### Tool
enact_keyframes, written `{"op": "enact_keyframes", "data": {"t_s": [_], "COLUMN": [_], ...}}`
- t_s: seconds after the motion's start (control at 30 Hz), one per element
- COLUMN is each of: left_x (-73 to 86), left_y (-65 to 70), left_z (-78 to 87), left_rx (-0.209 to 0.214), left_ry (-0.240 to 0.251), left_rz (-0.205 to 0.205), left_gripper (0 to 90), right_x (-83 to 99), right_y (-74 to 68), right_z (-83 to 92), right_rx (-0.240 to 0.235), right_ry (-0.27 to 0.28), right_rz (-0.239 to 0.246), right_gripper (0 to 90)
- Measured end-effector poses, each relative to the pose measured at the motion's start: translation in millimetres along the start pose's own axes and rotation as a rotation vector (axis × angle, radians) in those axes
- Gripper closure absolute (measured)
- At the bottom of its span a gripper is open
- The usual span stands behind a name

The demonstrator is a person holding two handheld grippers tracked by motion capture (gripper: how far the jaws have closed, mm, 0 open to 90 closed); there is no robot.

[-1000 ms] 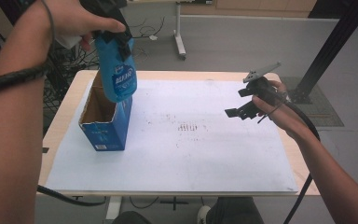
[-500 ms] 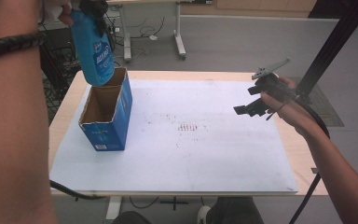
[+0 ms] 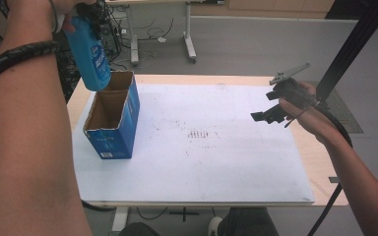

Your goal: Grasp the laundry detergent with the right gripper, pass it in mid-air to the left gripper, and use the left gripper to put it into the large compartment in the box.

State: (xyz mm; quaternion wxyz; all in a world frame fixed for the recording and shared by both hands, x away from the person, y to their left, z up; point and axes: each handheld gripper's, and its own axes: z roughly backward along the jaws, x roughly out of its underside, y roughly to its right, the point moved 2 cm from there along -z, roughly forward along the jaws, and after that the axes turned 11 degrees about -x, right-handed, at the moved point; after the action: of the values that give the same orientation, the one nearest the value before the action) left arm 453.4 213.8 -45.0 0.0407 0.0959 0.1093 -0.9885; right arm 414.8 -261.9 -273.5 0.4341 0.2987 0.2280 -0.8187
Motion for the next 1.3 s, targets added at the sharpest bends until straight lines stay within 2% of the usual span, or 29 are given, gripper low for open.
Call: {"op": "enact_keyframes", "data": {"t_s": [0.13,0.3,0.57,1.07,1.3], "left_x": [0.9,2.4,3.9,2.0,2.9], "left_y": [-3.0,-8.1,-11.6,-8.0,-6.2], "left_z": [-6.3,-13.6,-23.8,-31.8,-41.2], "left_rx": [-0.006,0.007,0.005,0.003,0.005], "left_ry": [-0.001,-0.008,-0.024,-0.033,-0.036], "left_rz": [0.02,0.047,0.061,0.066,0.062], "left_gripper": [36.9,36.9,36.9,36.9,36.9], "right_x": [0.9,0.6,0.8,2.6,2.3], "right_y": [-0.1,-1.2,-2.2,-0.5,-0.7], "right_z": [-0.9,-2.6,-3.9,-2.9,-2.5], "right_rx": [0.0,0.0,-0.004,-0.001,0.005], "right_ry": [-0.001,-0.008,-0.011,-0.006,0.004], "right_rz": [-0.002,0.003,0.005,0.003,0.007], "right_gripper": [0.3,0.3,0.3,0.3,0.3]}}
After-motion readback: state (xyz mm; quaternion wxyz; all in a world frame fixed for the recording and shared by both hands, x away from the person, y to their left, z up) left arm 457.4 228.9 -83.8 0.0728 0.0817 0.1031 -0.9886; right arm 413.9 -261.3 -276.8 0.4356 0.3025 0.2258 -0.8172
